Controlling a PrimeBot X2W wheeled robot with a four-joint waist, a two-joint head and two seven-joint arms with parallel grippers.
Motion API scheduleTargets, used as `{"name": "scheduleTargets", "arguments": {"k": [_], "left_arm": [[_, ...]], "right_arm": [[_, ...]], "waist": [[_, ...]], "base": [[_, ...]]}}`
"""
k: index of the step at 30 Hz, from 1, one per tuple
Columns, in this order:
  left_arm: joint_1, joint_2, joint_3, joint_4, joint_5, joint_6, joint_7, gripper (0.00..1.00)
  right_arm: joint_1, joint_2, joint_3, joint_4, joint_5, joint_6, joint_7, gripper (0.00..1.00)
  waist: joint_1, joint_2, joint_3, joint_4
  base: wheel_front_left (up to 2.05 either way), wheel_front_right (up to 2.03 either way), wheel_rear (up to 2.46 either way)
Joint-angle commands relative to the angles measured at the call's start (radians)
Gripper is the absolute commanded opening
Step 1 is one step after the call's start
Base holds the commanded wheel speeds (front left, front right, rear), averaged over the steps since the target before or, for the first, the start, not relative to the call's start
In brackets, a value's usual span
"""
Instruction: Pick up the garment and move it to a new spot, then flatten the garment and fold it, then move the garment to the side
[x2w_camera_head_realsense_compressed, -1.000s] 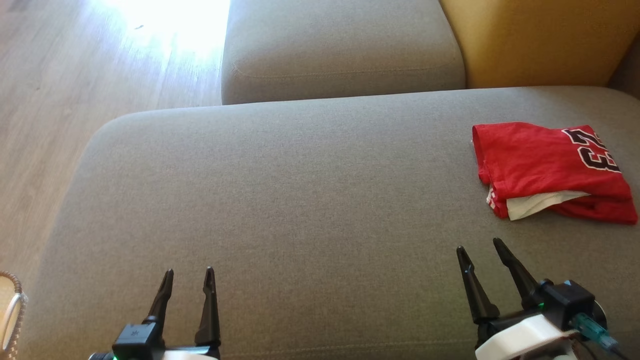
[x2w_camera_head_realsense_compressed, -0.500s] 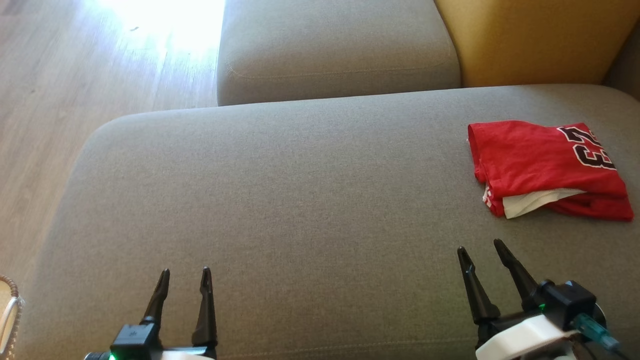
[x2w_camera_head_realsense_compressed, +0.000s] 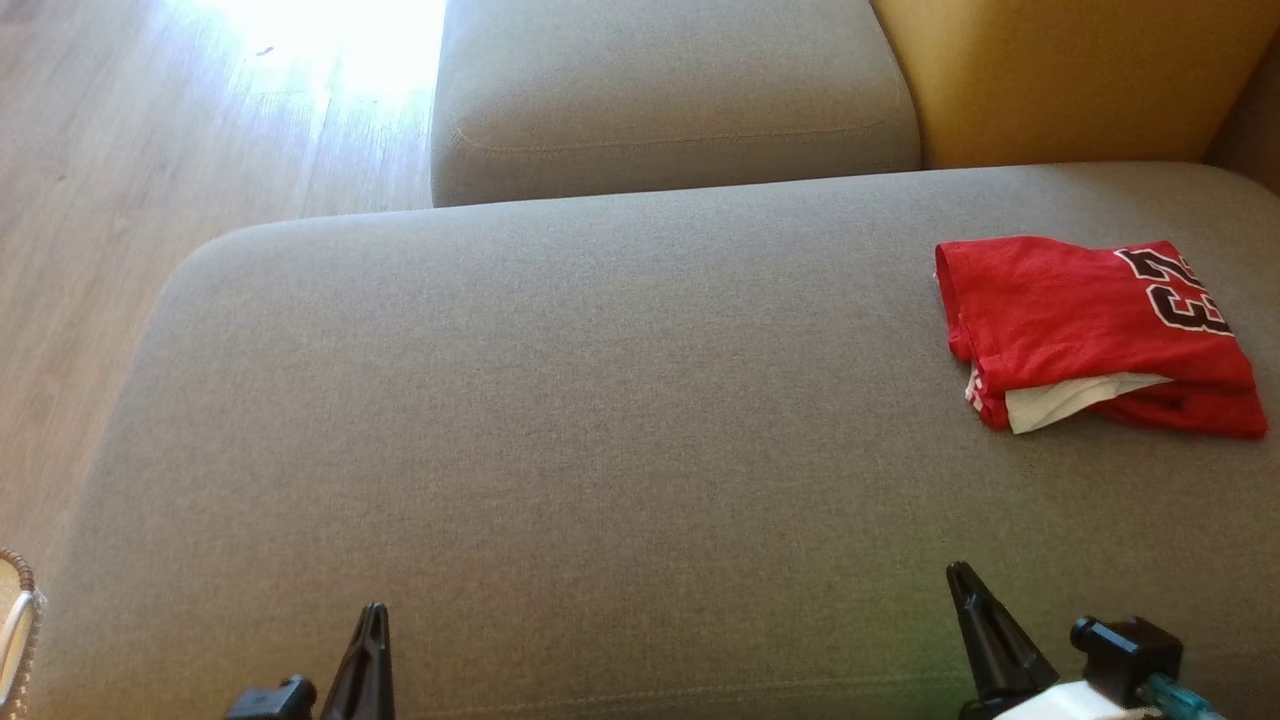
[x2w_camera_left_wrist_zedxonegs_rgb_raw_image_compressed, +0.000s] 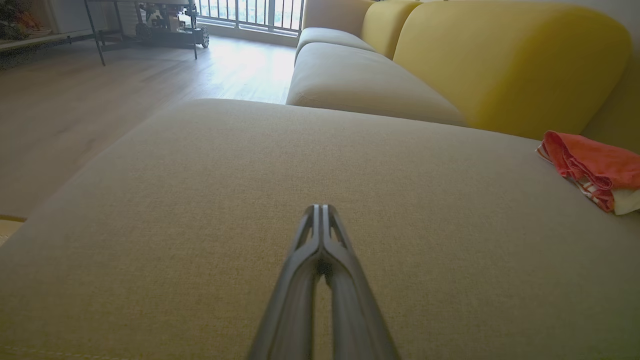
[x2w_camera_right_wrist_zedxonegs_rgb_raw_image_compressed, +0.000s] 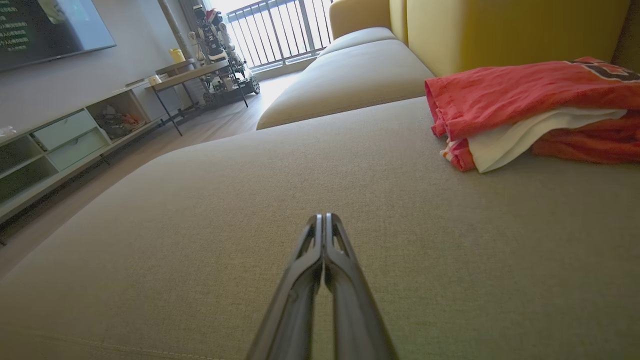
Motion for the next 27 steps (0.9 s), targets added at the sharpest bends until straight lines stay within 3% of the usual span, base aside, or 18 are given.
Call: {"name": "scheduleTargets", "arguments": {"k": [1,27], "left_arm": [[-0.043,0.006,0.011,-0.026,-0.025,-0.006,0.001,0.0],[-0.124,0.02,0.053,0.018,-0.351,-0.054,0.061,0.0]], "right_arm": [[-0.048,-0.004,-0.006,-0.033,0.027,0.0,0.004,0.0],[-0.098,-0.01,-0.028,-0.029,0.335,0.0,0.073,0.0]], "waist": [[0.0001,0.0,0.001,0.0],[0.0001,0.0,0.023,-0.002]], "base": [[0.0,0.0,0.0],[0.0,0.0,0.0]]}}
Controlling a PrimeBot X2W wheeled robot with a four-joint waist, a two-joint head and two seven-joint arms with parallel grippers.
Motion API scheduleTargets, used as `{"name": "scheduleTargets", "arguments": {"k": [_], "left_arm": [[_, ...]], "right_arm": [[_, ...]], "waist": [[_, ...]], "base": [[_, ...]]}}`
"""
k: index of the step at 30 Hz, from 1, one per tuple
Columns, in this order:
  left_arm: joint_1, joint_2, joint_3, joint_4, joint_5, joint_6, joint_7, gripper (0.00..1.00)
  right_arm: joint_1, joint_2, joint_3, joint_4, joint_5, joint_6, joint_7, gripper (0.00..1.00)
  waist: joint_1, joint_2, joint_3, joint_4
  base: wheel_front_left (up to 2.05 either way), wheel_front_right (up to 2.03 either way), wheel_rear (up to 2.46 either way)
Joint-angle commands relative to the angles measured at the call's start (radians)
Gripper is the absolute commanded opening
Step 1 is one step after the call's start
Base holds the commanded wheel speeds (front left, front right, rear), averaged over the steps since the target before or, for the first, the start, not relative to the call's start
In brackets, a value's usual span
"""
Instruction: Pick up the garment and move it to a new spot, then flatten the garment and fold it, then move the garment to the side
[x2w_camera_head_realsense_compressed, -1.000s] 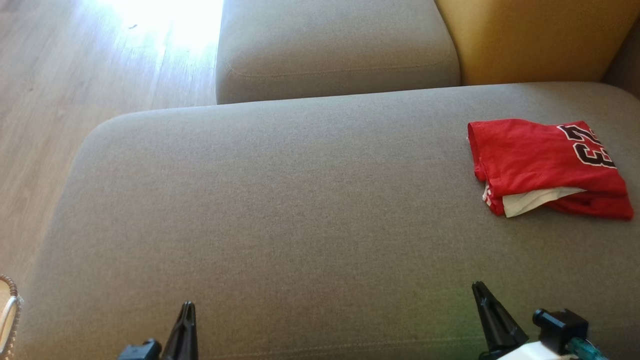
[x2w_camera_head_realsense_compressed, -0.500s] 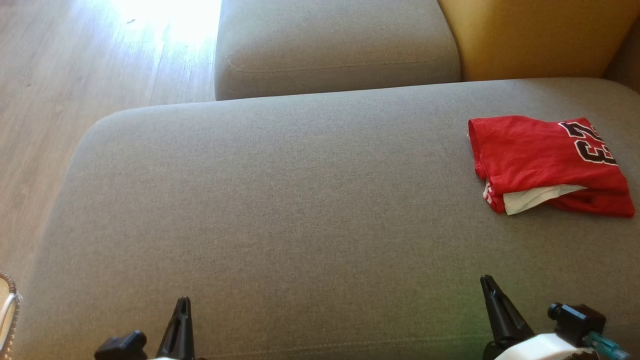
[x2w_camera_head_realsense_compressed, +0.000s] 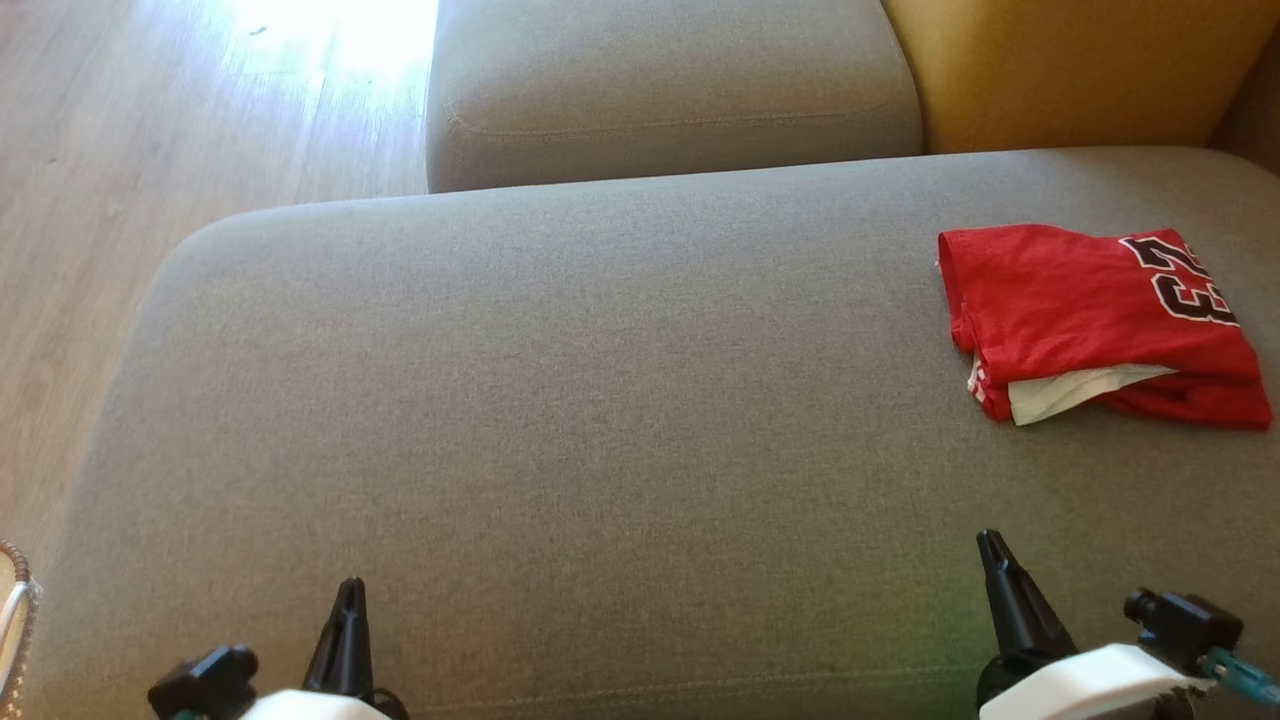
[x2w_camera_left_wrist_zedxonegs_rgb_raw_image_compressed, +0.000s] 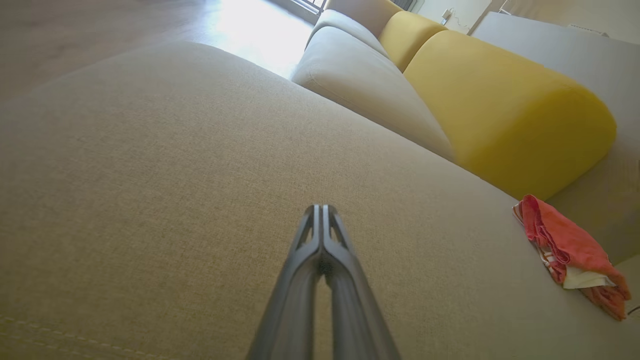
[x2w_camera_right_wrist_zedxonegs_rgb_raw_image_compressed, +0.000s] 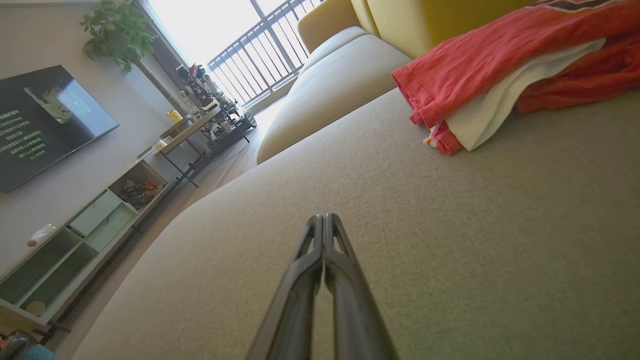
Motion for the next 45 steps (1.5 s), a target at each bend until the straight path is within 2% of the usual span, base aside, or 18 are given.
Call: {"name": "scheduleTargets", "arguments": {"k": [1,45], "left_arm": [[-0.056,0.015,0.021,-0.026,-0.042,-0.012,0.007,0.0],[-0.181,0.021,0.114,0.03,-0.562,-0.086,0.121,0.0]], "right_arm": [[-0.06,-0.01,-0.002,-0.03,0.043,0.0,0.01,0.0],[-0.143,-0.014,-0.047,-0.023,0.544,0.0,0.132,0.0]], "waist": [[0.0,0.0,0.002,0.0],[0.0,0.0,0.039,-0.004]], "base": [[0.0,0.0,0.0],[0.0,0.0,0.0]]}}
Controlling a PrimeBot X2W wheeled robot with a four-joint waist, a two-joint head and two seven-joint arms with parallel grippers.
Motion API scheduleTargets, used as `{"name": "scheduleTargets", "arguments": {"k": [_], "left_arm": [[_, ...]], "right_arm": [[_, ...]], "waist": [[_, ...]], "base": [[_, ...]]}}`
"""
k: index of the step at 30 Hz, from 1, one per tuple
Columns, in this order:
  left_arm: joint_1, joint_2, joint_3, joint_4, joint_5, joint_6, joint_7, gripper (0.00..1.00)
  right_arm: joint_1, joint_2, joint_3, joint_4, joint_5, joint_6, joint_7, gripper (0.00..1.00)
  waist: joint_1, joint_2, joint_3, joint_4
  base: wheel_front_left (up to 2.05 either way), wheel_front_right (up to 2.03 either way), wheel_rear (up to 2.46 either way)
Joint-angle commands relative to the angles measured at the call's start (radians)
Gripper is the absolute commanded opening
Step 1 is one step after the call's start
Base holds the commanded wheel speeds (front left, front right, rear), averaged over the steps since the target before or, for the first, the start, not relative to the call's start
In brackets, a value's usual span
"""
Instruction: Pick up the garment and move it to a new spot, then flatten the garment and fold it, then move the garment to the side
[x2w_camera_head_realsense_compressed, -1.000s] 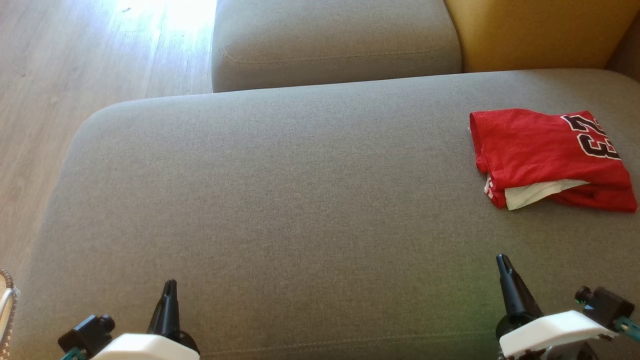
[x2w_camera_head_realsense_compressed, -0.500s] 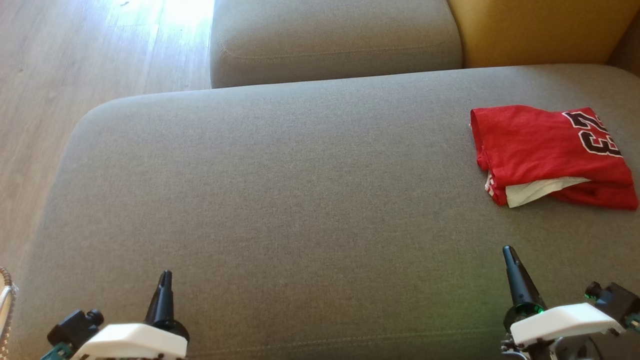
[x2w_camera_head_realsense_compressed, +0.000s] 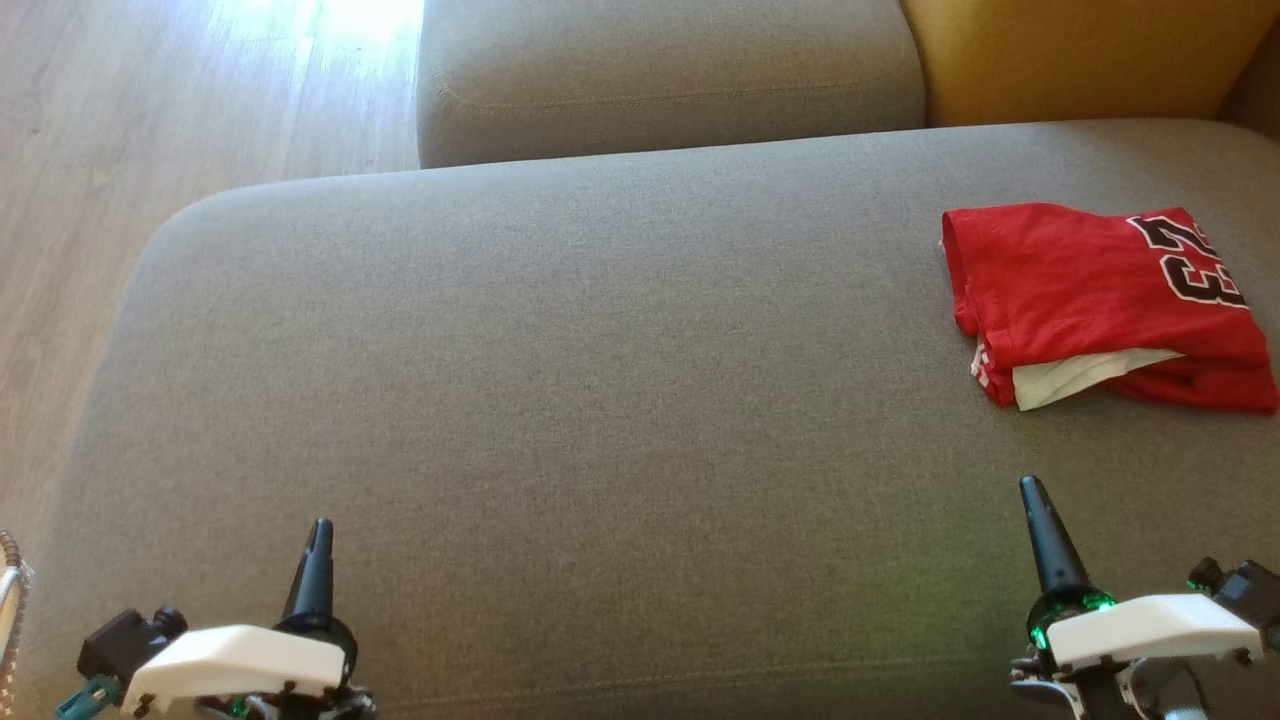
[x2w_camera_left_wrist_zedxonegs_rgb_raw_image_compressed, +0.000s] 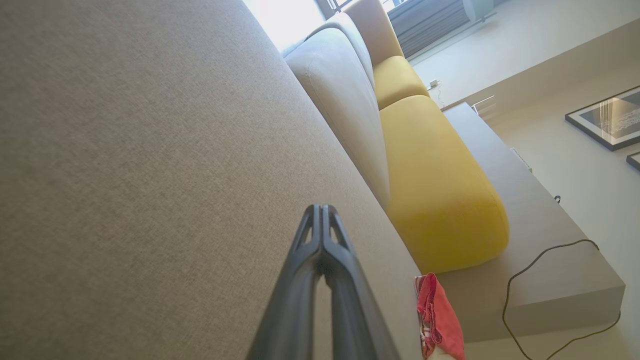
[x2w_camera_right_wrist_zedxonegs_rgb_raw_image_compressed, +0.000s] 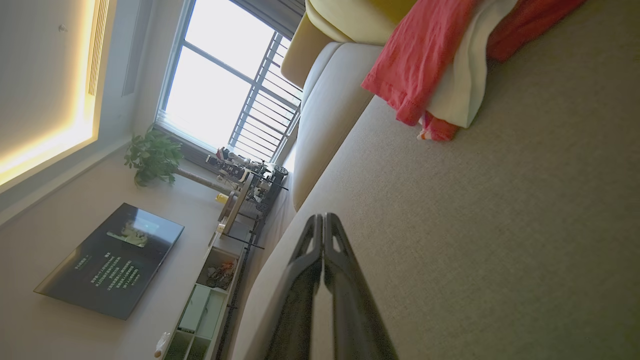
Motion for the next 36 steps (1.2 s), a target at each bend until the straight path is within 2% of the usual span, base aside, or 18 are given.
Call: {"name": "scheduleTargets", "arguments": {"k": [1,36], "left_arm": [[-0.062,0.017,0.036,-0.023,-0.033,-0.009,0.008,0.0],[-0.166,0.015,0.123,0.025,-0.447,-0.07,0.11,0.0]], "right_arm": [[-0.064,-0.014,0.008,-0.029,0.034,0.0,0.007,0.0],[-0.131,-0.014,-0.033,-0.023,0.438,0.0,0.11,0.0]], "waist": [[0.0,0.0,0.001,0.0],[0.0,0.0,0.031,-0.003]], "base": [[0.0,0.0,0.0],[0.0,0.0,0.0]]}}
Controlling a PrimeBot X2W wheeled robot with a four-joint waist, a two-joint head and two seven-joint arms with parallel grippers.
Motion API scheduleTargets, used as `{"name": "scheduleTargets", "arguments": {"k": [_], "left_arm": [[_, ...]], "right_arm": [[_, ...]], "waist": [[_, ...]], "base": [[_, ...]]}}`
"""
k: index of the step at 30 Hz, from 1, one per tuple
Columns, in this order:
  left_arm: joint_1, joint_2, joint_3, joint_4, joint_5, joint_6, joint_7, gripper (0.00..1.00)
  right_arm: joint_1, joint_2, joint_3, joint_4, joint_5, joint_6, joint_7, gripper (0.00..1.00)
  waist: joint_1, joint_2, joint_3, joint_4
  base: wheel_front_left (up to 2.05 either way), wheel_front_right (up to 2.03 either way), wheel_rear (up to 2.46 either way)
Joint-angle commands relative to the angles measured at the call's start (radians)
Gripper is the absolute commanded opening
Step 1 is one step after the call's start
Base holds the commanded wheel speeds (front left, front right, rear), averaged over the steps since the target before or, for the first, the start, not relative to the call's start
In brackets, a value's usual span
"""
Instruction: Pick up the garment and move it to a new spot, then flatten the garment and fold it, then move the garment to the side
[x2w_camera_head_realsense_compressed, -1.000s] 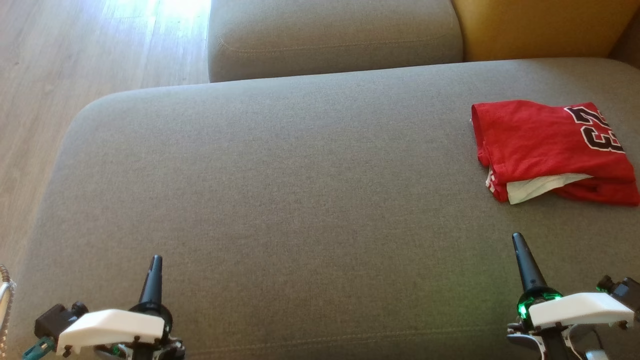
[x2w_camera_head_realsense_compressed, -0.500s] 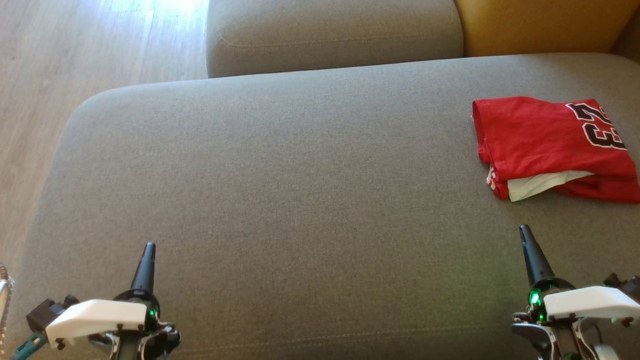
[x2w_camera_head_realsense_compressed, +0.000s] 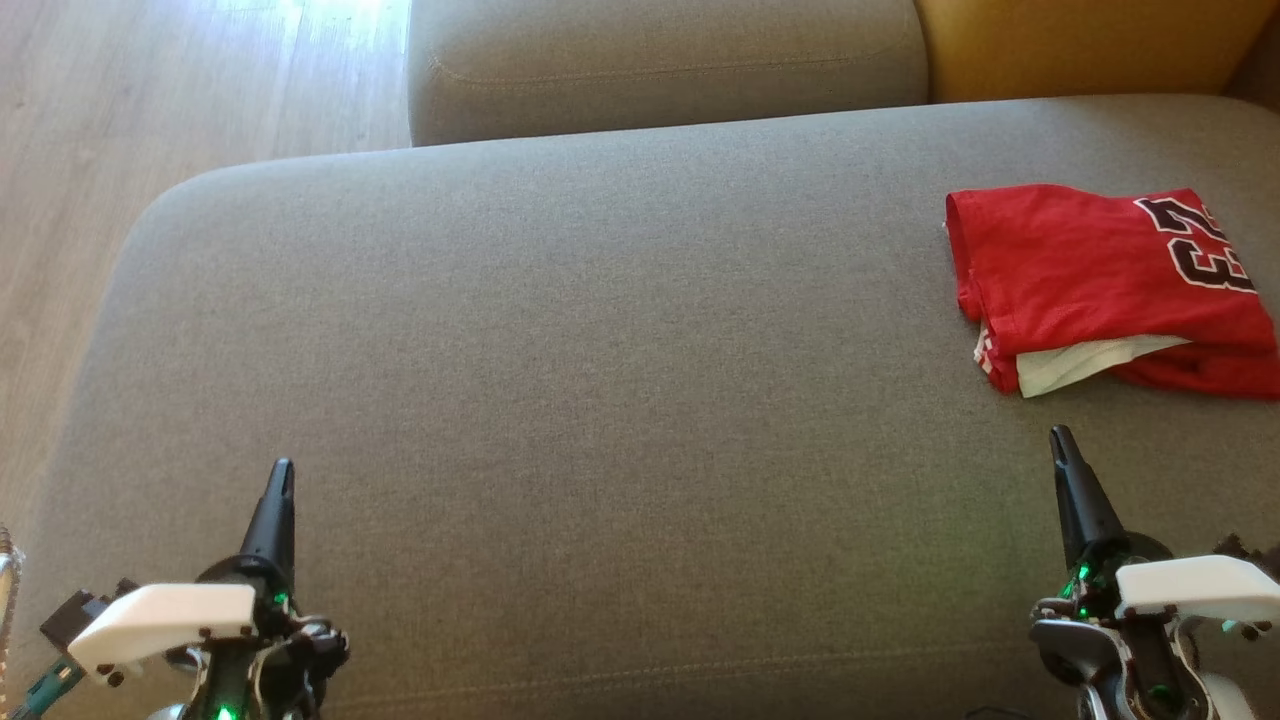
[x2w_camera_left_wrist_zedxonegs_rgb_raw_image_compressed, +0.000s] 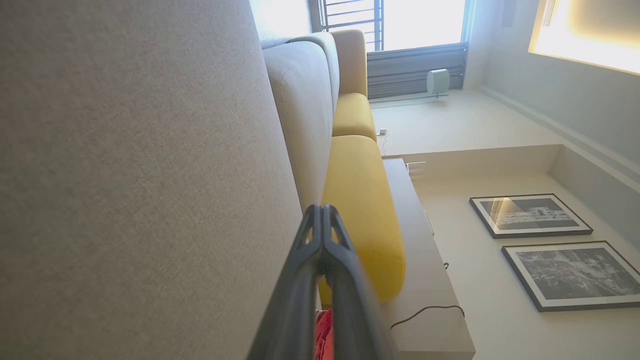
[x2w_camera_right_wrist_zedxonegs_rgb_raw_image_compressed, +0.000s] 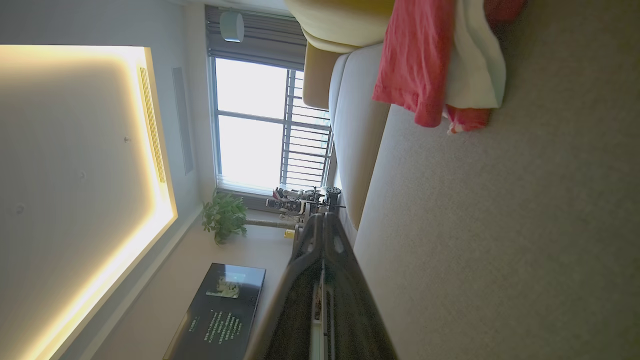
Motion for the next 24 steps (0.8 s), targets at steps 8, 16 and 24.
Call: {"name": "scheduleTargets", "arguments": {"k": [8,16,24], "left_arm": [[-0.086,0.014,0.057,-0.014,-0.118,-0.023,0.033,0.0],[-0.089,0.012,0.063,-0.013,-0.126,-0.024,0.038,0.0],[-0.089,0.01,0.066,-0.013,-0.124,-0.024,0.041,0.0]], "right_arm": [[-0.069,-0.013,0.004,-0.031,0.118,0.0,0.035,0.0],[-0.071,-0.012,0.001,-0.031,0.127,0.0,0.039,0.0],[-0.071,-0.011,0.0,-0.031,0.126,0.0,0.04,0.0]], "waist": [[-0.0001,0.0,0.008,-0.001],[-0.0001,0.0,0.008,-0.001],[-0.0001,0.0,0.008,-0.001]], "base": [[0.0,0.0,0.0],[0.0,0.0,0.0],[0.0,0.0,0.0]]}}
